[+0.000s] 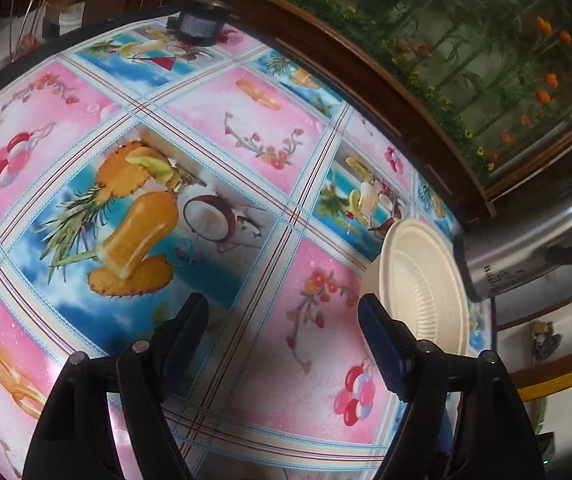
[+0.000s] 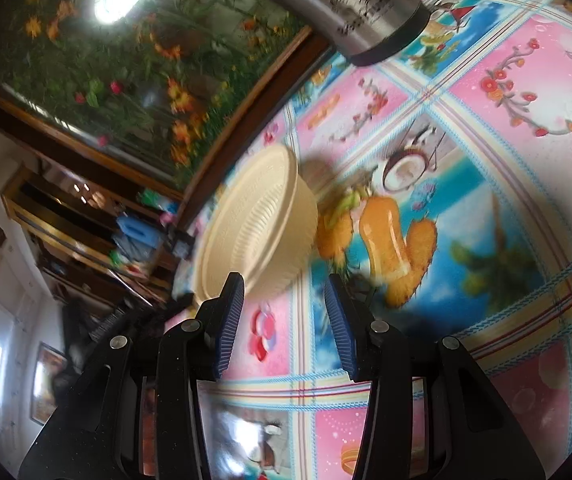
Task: Organize plates and bowls
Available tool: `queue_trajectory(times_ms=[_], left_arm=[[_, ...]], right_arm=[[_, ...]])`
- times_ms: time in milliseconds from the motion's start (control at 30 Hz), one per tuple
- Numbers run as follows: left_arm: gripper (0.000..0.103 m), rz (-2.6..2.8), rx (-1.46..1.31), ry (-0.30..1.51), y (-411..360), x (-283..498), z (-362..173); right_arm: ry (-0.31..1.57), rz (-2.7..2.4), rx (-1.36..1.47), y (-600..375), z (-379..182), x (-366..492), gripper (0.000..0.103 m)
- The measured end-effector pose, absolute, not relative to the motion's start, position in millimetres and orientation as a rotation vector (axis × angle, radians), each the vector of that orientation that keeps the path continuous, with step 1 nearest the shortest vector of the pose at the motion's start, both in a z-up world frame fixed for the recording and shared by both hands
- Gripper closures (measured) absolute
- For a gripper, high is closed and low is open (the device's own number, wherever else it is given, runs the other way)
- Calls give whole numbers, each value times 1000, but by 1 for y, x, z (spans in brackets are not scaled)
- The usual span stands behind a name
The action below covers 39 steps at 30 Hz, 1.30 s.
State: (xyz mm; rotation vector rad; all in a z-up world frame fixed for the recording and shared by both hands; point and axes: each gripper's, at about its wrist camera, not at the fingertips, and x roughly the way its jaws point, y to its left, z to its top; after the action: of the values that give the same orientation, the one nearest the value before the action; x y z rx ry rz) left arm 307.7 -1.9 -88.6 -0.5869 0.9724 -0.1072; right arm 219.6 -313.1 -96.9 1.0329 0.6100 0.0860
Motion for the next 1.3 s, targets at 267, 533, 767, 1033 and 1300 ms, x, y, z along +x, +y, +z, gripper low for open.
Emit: queue_trajectory(times_ms=[267, 533, 767, 1033, 1300], left_arm=[[25, -220, -642, 868, -10, 299, -72], [23, -244, -572, 863, -43, 312, -71], [23, -246, -512, 934, -58, 319, -85], [38, -208, -424, 987, -60, 316, -88], [73, -213, -399, 1043, -59, 313, -88]], right_arm=[[569, 81, 1089, -321, -99, 214, 53], [576, 76, 1083, -321, -99, 213, 53], [587, 75, 1075, -321, -99, 215, 53], [584, 72, 1076, -321, -98, 217, 53], [544, 70, 1107, -328, -99, 212, 51]])
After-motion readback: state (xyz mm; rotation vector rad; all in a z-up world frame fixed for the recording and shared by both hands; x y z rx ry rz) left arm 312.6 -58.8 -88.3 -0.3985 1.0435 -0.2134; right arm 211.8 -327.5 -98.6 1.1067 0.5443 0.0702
